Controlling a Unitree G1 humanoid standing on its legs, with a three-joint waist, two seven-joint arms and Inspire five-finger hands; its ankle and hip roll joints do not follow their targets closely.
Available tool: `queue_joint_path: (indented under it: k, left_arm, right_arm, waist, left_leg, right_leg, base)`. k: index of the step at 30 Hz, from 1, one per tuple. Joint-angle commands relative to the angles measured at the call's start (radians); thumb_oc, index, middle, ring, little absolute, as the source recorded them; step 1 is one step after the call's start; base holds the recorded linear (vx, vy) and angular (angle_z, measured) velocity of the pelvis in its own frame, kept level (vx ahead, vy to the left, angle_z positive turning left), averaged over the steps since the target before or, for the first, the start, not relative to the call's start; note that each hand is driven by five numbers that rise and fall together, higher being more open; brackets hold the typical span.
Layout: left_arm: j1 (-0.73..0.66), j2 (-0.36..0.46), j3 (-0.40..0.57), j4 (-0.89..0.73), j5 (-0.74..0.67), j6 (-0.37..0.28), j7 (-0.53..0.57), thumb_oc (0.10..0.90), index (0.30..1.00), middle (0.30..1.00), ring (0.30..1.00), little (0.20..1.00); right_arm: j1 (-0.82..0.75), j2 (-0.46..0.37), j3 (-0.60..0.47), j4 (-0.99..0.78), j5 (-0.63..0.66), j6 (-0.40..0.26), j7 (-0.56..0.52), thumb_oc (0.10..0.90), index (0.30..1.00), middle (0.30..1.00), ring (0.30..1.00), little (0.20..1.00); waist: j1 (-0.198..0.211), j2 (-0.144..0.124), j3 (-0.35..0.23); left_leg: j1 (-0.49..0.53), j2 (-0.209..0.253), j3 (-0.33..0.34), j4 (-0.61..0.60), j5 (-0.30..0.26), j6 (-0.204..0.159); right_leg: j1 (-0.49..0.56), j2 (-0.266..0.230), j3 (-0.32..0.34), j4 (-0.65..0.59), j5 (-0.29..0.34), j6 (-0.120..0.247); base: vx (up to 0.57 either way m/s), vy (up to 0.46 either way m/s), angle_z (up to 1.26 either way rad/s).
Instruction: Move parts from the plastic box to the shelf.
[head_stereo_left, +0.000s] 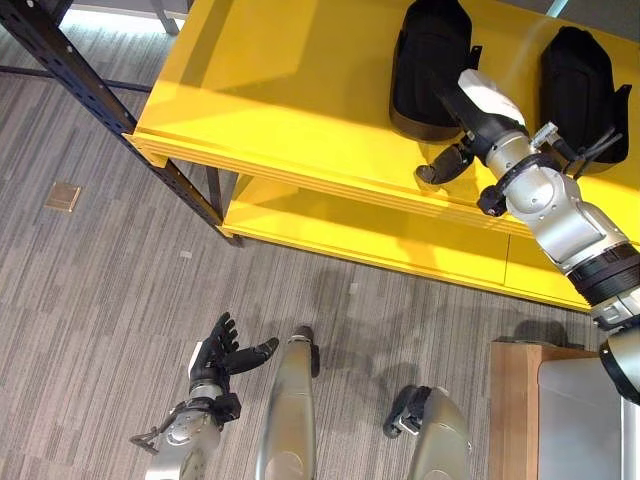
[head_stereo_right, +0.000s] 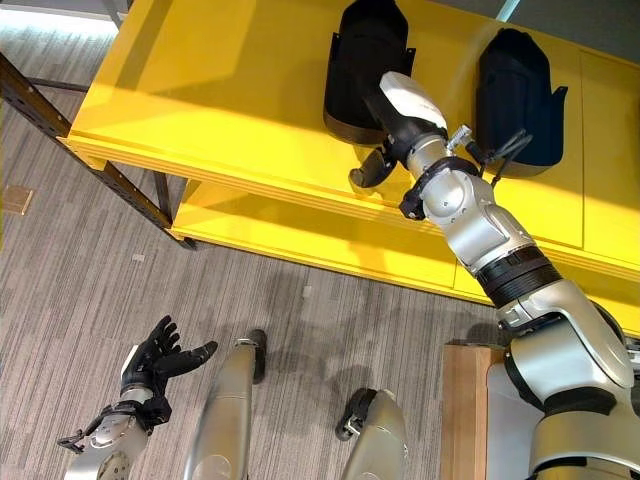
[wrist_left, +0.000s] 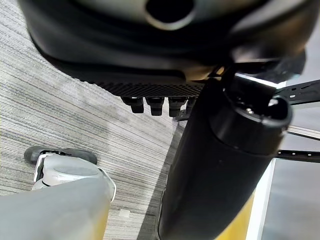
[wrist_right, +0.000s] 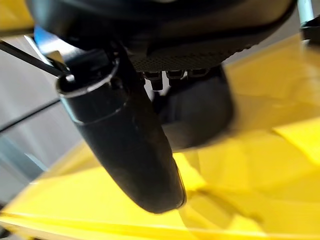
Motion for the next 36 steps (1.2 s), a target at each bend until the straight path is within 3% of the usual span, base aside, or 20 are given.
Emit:
queue_joint_path:
  k: [1, 14, 23, 24, 28, 31, 36]
  left_arm:
    - [0.016, 0.024, 0.042, -0.039, -0.001, -0.063, 0.011, 0.9, 1.0, 1.0, 1.0, 1.0]
    - [0.002, 0.019, 0.032, -0.042, 0.008, -0.058, 0.014, 0.9, 1.0, 1.0, 1.0, 1.0]
    - [0.004, 0.005, 0.033, -0.051, 0.032, -0.048, 0.007, 0.9, 1.0, 1.0, 1.0, 1.0]
    - [0.004, -0.005, 0.037, -0.045, 0.04, -0.045, 0.002, 0.9, 1.0, 1.0, 1.0, 1.0]
    - [0.006, -0.013, 0.038, -0.042, 0.049, -0.043, -0.004, 0.9, 1.0, 1.0, 1.0, 1.0]
    - [0.018, -0.04, 0.051, -0.041, 0.055, -0.038, -0.013, 0.9, 1.0, 1.0, 1.0, 1.0]
    - [0.041, -0.068, 0.058, -0.045, 0.071, -0.036, -0.031, 0.9, 1.0, 1.0, 1.0, 1.0]
  right_arm:
    - [-0.118, -0.04, -0.101, -0.039, 0.057, -0.079, -0.084, 0.9, 1.0, 1.0, 1.0, 1.0]
    - [-0.017, -0.013, -0.195, -0.168, 0.086, -0.109, -0.102, 0.9, 1.0, 1.0, 1.0, 1.0]
    - [0.222, -0.01, -0.344, -0.303, 0.069, -0.139, -0.102, 0.9, 1.0, 1.0, 1.0, 1.0]
    - [0.311, 0.011, -0.404, -0.341, 0.082, -0.155, -0.105, 0.9, 1.0, 1.0, 1.0, 1.0]
    - [0.461, 0.063, -0.485, -0.411, 0.086, -0.177, -0.098, 0.9, 1.0, 1.0, 1.0, 1.0]
    - [0.676, 0.166, -0.579, -0.473, 0.134, -0.207, -0.08, 0.9, 1.0, 1.0, 1.0, 1.0]
    - [0.827, 0.262, -0.622, -0.517, 0.172, -0.228, -0.052, 0.9, 1.0, 1.0, 1.0, 1.0]
  waist:
    - [0.016, 0.0, -0.049]
    - [0.007, -0.002, -0.06]
    - [-0.023, 0.002, -0.082]
    - [-0.039, 0.005, -0.089]
    - [-0.057, 0.006, -0.105]
    - [-0.092, 0.007, -0.135]
    - [-0.12, 0.009, -0.17]
  left_leg:
    - [0.055, 0.059, -0.083, 0.076, -0.141, -0.057]
    - [0.069, 0.053, -0.085, 0.053, -0.129, -0.054]
    - [0.126, 0.049, -0.08, -0.02, -0.099, -0.055]
    - [0.14, 0.044, -0.073, -0.061, -0.057, -0.049]
    - [0.187, 0.038, -0.064, -0.13, -0.027, -0.049]
    - [0.27, 0.038, -0.05, -0.26, 0.032, -0.052]
    - [0.381, 0.044, -0.024, -0.426, 0.098, -0.052]
  right_leg:
    - [0.001, 0.018, 0.001, -0.032, 0.076, 0.002]
    - [0.026, 0.021, -0.003, -0.061, 0.092, 0.005]
    - [0.08, 0.037, -0.013, -0.131, 0.124, 0.013]
    - [0.095, 0.041, -0.024, -0.176, 0.158, 0.008]
    - [0.144, 0.052, -0.035, -0.244, 0.184, 0.016]
    - [0.217, 0.064, -0.054, -0.356, 0.227, 0.03]
    - [0.289, 0.078, -0.057, -0.473, 0.271, 0.037]
  base:
    - [0.0, 0.0, 0.0]
    - [0.0, 0.0, 0.0]
    - [-0.01, 0.001, 0.01]
    - [-0.06, 0.009, 0.05]
    - [0.0, 0.002, -0.01]
    - [0.06, -0.011, 0.04]
    - [0.06, -0.001, -0.04]
